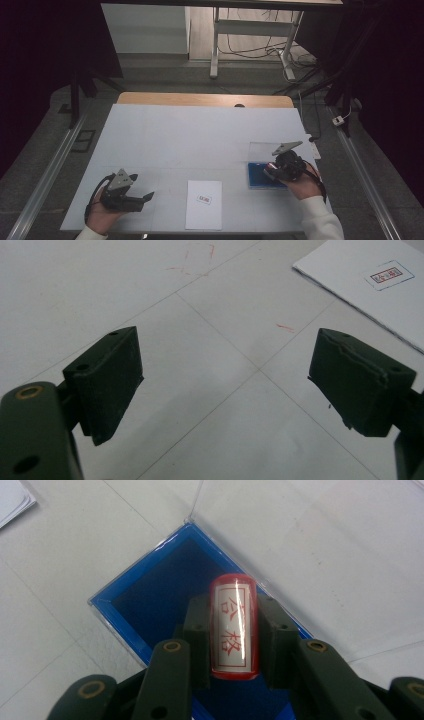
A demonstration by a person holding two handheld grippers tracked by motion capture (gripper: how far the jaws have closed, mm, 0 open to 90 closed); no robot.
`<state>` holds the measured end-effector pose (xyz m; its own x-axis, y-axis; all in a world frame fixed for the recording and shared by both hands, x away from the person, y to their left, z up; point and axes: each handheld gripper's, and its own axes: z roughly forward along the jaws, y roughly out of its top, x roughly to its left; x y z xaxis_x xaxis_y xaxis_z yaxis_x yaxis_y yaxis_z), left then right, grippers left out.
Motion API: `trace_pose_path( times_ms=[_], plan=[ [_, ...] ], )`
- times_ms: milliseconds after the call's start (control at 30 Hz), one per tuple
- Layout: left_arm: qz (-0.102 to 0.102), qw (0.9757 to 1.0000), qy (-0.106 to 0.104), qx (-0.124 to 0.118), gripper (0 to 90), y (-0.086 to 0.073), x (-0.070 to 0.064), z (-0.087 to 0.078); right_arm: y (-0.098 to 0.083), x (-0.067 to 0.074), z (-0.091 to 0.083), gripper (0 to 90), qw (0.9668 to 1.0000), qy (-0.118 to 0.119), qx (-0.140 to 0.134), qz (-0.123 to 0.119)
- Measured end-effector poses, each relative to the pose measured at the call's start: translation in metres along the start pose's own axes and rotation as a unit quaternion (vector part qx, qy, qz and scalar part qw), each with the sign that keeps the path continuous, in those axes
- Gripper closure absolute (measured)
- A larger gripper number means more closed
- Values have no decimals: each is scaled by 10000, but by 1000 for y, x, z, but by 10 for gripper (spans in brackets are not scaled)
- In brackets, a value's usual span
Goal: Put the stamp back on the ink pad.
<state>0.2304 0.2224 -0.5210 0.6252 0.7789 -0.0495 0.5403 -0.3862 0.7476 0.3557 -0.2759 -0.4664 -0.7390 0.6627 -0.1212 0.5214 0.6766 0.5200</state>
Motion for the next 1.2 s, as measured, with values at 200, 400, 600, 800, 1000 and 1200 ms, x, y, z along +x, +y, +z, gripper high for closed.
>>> trace_pose_path(
  times_ms=[200, 400, 600, 800, 1000, 1200],
  plan=[
    [-9, 10000, -2, -17, 138, 0, 0, -1, 1, -1, -5, 449, 9992, 99, -367, 114],
    [-12, 10000, -10, -26, 138, 0, 0, -1, -7, 3, -15, 337, 9940, 171, -1032, 315],
    [-15, 10000, -40, -51, 137, 0, 1, -1, -21, 15, -20, 293, 9895, 157, -1413, 274],
    [0, 9999, -78, -75, 136, 1, 0, -1, -36, 32, -28, 274, 9854, -11, -1691, 217],
    [-7, 9999, -78, -80, 136, 1, -1, -1, -50, 38, -36, 272, 9818, -129, -1872, 277],
    [3, 10000, -77, -63, 136, 2, -2, 0, -61, 42, -33, 273, 9826, -23, -1834, 283]
  ],
)
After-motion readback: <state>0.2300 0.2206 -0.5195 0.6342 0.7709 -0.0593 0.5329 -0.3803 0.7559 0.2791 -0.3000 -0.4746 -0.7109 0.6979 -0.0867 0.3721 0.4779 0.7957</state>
